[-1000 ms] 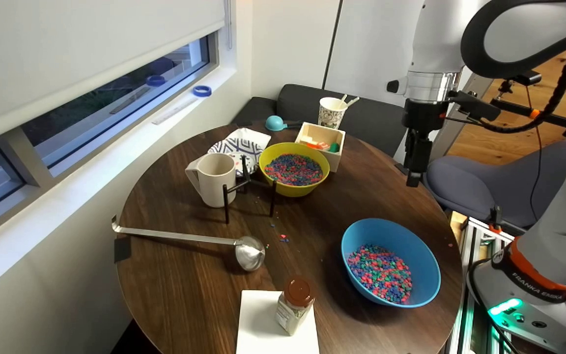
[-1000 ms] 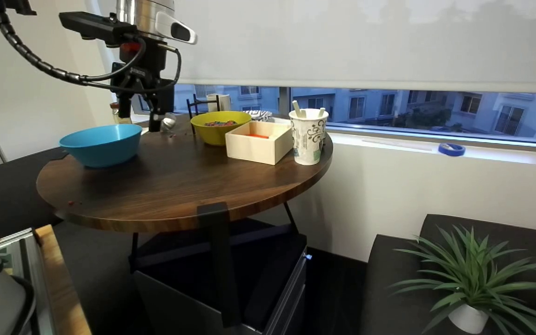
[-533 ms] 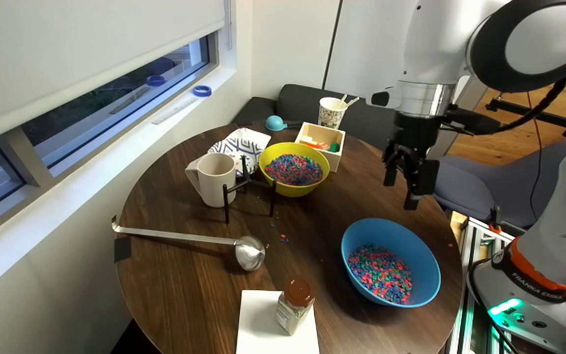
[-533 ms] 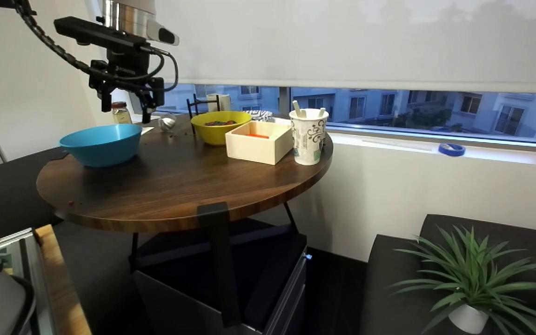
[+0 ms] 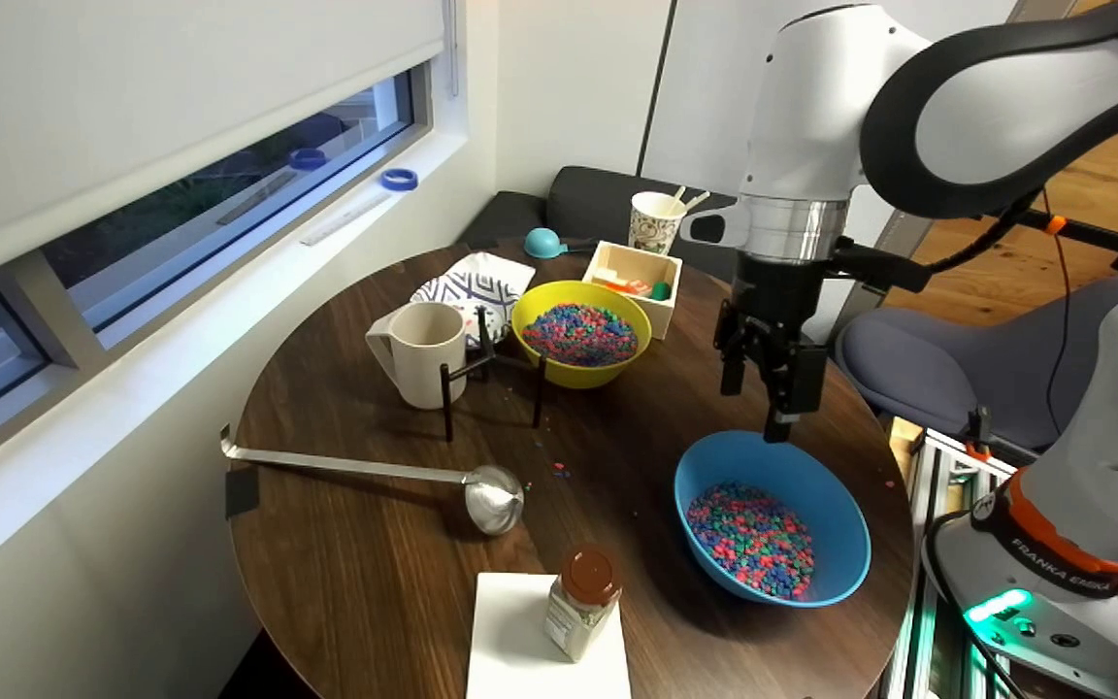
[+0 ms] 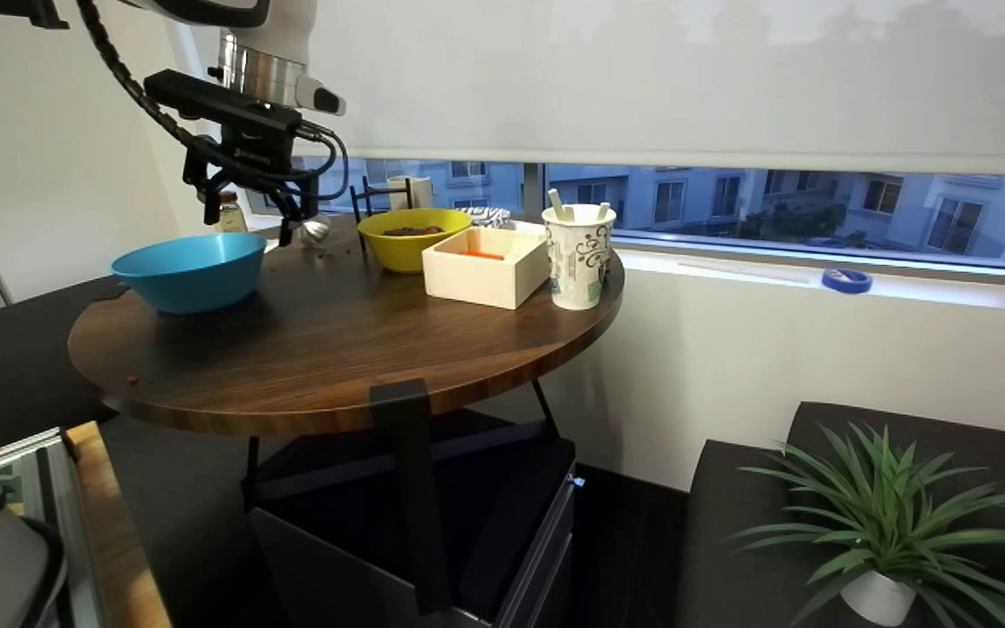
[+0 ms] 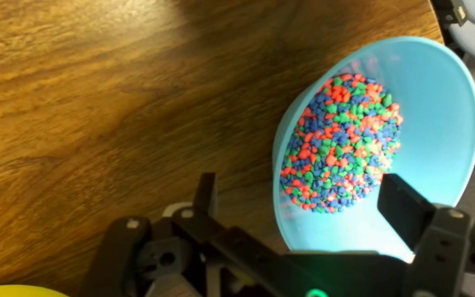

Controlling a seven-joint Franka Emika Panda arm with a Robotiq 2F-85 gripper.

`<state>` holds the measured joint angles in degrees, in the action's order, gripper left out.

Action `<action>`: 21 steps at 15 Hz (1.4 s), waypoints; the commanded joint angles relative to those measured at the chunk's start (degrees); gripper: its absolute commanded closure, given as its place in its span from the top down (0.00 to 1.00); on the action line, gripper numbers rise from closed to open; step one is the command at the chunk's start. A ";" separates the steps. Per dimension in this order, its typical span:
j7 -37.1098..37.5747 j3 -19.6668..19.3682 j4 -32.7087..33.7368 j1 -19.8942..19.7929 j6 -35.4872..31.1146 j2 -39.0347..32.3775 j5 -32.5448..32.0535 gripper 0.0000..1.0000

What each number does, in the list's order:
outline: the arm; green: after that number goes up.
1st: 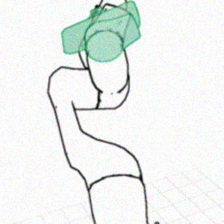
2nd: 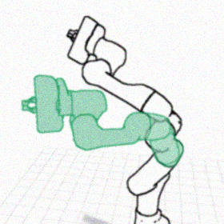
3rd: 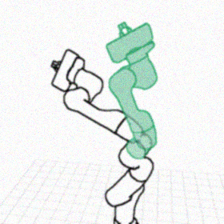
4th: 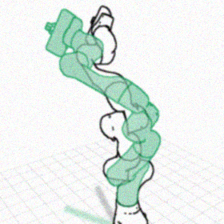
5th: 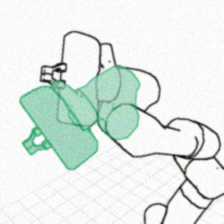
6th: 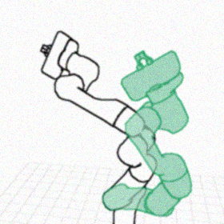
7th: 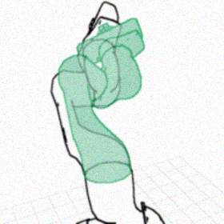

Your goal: Pour the cereal from the blue bowl into the yellow bowl

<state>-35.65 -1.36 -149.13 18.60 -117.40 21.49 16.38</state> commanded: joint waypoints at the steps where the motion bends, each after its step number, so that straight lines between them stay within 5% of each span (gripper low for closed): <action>1: -0.44 1.40 0.19 -1.45 0.31 0.00 0.50 1.00; 16: -9.81 2.56 0.82 -1.22 -6.44 -8.72 9.95 1.00; 17: -9.92 2.82 0.87 -1.39 -6.95 -9.42 9.99 0.96; 18: -10.22 2.93 1.18 -1.47 -6.85 -10.24 10.50 0.78; 21: -10.92 3.47 1.45 -1.87 -7.42 -11.75 11.72 0.63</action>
<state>-44.50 0.65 -148.31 17.96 -123.65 12.00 25.50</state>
